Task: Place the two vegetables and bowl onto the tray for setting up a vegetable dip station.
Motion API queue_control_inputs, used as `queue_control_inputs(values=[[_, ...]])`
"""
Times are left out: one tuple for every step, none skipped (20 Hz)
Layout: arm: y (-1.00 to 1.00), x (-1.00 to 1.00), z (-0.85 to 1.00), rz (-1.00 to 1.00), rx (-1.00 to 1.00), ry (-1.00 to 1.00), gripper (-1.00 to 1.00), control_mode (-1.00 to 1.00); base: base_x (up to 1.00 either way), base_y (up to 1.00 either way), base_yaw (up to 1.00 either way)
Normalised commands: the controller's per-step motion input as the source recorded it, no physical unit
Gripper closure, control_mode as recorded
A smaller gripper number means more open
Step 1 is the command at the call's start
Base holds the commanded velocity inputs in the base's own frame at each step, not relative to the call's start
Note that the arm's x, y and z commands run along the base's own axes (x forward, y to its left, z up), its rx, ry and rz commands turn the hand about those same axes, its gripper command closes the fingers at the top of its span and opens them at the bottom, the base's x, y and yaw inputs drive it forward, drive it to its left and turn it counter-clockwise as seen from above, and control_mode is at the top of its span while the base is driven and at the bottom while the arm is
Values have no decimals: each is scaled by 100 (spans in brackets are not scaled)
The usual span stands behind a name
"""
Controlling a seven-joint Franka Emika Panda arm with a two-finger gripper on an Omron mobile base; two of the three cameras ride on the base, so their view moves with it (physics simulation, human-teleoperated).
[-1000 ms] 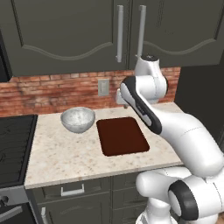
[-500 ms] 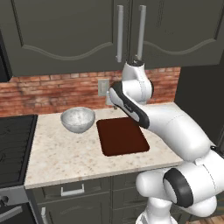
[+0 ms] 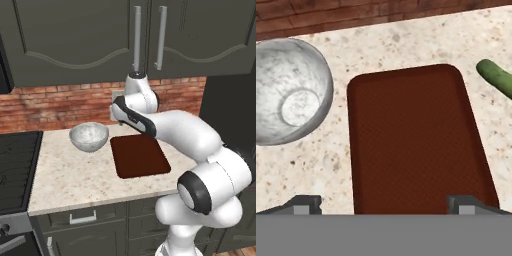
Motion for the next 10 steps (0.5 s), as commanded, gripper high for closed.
queue_control_inputs(values=[[50,68,-21,-10,0,5,-100,-100,0,0,0],[50,66,-21,-10,0,5,-100,-100,0,0,0],[50,63,-23,-9,0,5,-100,-100,0,0,0],[50,58,-23,-7,0,6,-100,-100,0,0,0],[50,54,-22,-6,0,4,-100,-100,0,0,0],[49,52,-23,-5,0,4,-100,-100,0,0,0],[48,50,-26,-4,0,5,-100,-100,0,0,0],[46,48,-29,-2,0,7,-100,-100,0,0,0],[44,46,-30,-1,0,8,-100,-100,0,0,0],[40,45,-31,0,0,9,-100,-100,0,0,0]])
